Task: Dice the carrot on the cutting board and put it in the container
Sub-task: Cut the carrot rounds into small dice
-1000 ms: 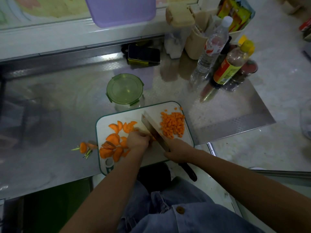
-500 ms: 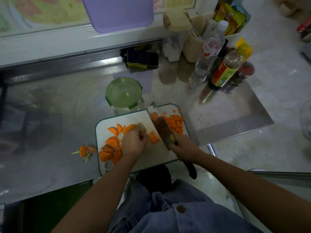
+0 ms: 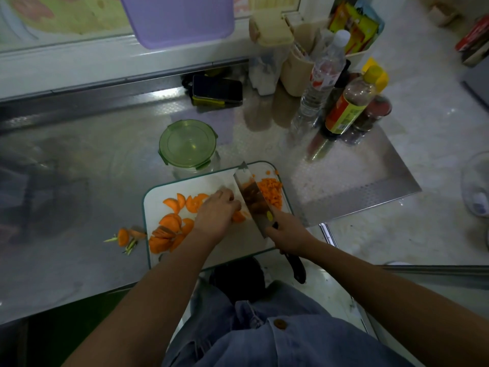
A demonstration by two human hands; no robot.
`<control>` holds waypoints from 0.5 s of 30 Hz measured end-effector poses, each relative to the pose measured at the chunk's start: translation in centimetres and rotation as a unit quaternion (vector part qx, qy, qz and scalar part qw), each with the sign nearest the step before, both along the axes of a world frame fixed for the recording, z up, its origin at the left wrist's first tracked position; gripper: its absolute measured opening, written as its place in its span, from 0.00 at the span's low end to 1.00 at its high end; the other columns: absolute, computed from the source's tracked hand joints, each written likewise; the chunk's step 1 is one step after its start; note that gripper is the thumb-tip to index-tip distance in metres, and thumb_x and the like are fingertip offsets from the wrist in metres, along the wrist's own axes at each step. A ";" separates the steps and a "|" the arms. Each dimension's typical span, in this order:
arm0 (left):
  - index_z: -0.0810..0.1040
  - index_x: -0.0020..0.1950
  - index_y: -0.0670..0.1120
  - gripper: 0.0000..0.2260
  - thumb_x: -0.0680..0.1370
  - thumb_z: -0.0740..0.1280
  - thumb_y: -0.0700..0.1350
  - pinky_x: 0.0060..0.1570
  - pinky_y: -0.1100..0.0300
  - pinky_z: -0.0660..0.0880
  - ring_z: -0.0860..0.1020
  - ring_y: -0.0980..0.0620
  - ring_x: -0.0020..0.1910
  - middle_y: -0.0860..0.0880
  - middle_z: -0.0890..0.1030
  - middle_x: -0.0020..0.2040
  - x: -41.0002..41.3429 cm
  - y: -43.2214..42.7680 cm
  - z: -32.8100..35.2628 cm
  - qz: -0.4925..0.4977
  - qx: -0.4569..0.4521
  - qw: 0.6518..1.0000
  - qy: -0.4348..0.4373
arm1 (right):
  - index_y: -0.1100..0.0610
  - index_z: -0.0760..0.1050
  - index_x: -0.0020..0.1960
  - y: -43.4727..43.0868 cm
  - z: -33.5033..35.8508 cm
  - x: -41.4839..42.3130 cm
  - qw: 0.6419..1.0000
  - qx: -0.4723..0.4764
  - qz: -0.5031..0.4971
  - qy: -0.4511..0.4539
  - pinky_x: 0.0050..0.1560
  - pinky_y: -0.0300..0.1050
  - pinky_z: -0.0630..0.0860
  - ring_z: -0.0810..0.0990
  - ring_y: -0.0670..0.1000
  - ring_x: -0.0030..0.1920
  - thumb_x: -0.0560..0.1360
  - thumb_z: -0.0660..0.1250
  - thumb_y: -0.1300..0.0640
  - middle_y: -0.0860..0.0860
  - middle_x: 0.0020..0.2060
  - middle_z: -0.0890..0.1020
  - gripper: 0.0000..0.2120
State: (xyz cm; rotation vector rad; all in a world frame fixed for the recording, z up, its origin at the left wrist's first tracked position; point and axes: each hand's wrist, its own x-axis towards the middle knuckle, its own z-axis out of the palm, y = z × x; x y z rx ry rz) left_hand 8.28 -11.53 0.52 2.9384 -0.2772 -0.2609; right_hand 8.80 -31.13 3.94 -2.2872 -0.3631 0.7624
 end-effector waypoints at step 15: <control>0.74 0.53 0.45 0.14 0.75 0.67 0.53 0.44 0.53 0.72 0.75 0.44 0.52 0.44 0.76 0.53 -2.7 0.5 -0.7 0.130 -0.037 0.991 0.023 | 0.54 0.61 0.71 1.6 -0.4 -0.8 0.997 -0.021 0.058 -0.037 0.38 0.52 0.75 0.72 0.53 0.34 0.75 0.62 0.59 0.51 0.36 0.72 0.25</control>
